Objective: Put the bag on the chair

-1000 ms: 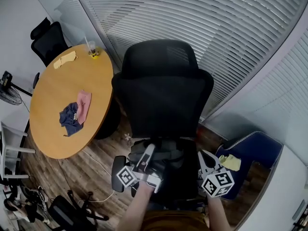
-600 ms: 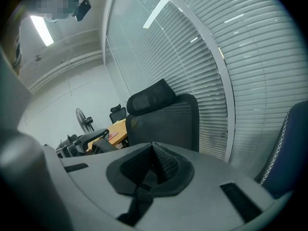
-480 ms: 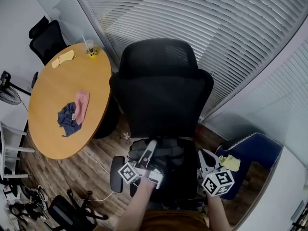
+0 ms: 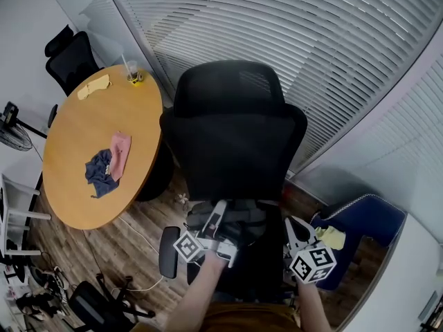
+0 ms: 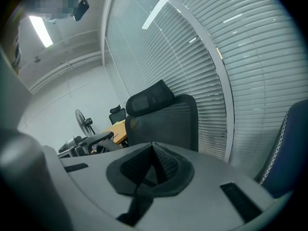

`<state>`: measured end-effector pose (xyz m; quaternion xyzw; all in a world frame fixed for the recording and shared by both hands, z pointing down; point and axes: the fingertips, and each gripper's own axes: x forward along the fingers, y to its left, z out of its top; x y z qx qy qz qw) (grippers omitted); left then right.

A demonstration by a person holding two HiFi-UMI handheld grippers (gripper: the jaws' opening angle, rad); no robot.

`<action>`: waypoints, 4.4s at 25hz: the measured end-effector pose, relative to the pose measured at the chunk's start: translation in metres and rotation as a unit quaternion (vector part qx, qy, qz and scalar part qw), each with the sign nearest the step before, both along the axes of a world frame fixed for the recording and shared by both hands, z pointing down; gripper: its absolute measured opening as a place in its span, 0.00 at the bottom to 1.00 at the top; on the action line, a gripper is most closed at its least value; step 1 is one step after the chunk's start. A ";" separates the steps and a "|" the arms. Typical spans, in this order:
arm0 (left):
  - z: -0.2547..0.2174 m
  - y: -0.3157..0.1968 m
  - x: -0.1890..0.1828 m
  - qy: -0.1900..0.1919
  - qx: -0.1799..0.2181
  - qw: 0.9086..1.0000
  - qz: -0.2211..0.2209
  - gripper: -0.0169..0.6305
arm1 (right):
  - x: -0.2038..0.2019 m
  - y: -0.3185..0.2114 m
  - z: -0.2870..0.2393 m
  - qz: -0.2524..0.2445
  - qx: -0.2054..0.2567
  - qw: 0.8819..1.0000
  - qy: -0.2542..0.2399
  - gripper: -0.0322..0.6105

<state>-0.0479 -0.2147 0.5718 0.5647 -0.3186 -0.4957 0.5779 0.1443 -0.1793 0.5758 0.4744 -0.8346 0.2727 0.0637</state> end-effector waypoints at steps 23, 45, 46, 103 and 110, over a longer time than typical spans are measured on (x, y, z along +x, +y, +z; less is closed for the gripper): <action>0.018 -0.038 0.001 -0.047 -0.056 0.997 -0.006 0.06 | -0.016 -0.008 0.000 -0.012 0.000 1.000 -0.016 0.07; 0.049 -0.108 -0.003 -0.067 -0.076 0.995 -0.019 0.06 | -0.007 -0.017 0.009 -0.002 -0.010 1.000 -0.022 0.07; 0.049 -0.111 -0.003 -0.067 -0.077 0.995 -0.020 0.06 | -0.005 -0.019 0.008 -0.001 -0.011 1.000 -0.022 0.07; -0.092 0.058 -0.046 -0.631 0.087 0.764 0.104 0.06 | -0.065 0.039 -0.127 0.052 0.173 0.980 0.089 0.07; -0.114 0.073 -0.045 -0.641 0.133 0.753 0.071 0.06 | -0.064 0.050 -0.136 0.055 0.187 0.974 0.115 0.07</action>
